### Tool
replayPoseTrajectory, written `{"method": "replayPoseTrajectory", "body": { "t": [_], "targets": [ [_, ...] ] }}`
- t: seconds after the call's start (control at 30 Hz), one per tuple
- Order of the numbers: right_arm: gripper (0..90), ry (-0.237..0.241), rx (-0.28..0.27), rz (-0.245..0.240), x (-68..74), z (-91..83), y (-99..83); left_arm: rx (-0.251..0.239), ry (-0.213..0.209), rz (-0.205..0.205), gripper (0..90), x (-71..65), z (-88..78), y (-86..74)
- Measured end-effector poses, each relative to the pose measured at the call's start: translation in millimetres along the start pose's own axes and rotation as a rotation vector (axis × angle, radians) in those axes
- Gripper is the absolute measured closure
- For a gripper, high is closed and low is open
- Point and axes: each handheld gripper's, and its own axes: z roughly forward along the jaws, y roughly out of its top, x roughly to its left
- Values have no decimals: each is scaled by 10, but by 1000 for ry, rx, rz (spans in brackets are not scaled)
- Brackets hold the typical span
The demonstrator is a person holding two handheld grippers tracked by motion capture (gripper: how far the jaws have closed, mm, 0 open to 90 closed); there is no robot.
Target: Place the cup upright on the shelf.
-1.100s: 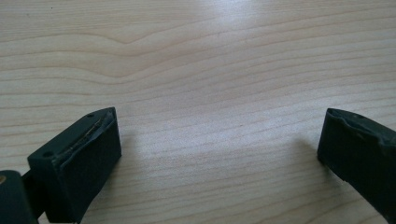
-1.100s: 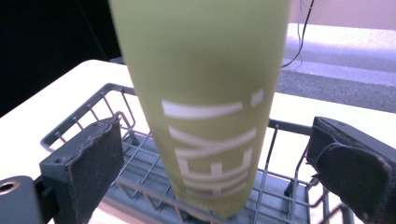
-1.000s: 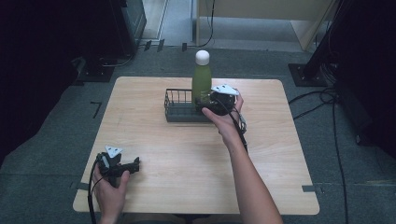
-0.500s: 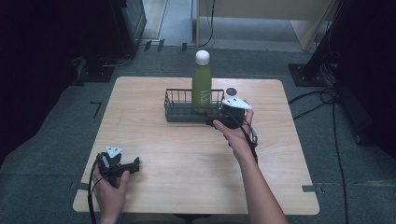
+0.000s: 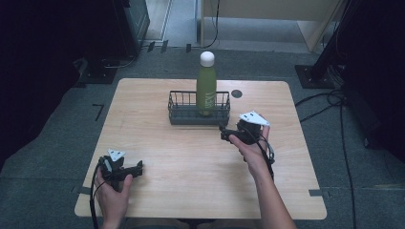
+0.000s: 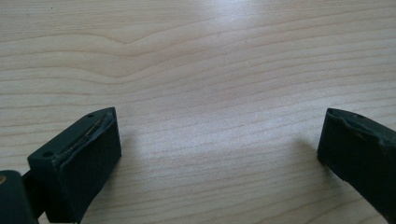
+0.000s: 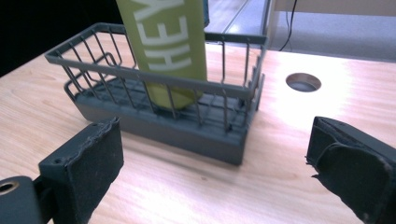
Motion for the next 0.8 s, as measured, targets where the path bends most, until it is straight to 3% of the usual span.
{"method": "replayPoseTrajectory", "body": {
  "t": [0.4,0.8],
  "targets": [
    [46,-30,1,35,-207,-222,-298,1,0,2,0,1,-1,0],
    [48,-77,17,20,-445,-516,-633,1,0,2,0,1,-1,0]
  ]
}}
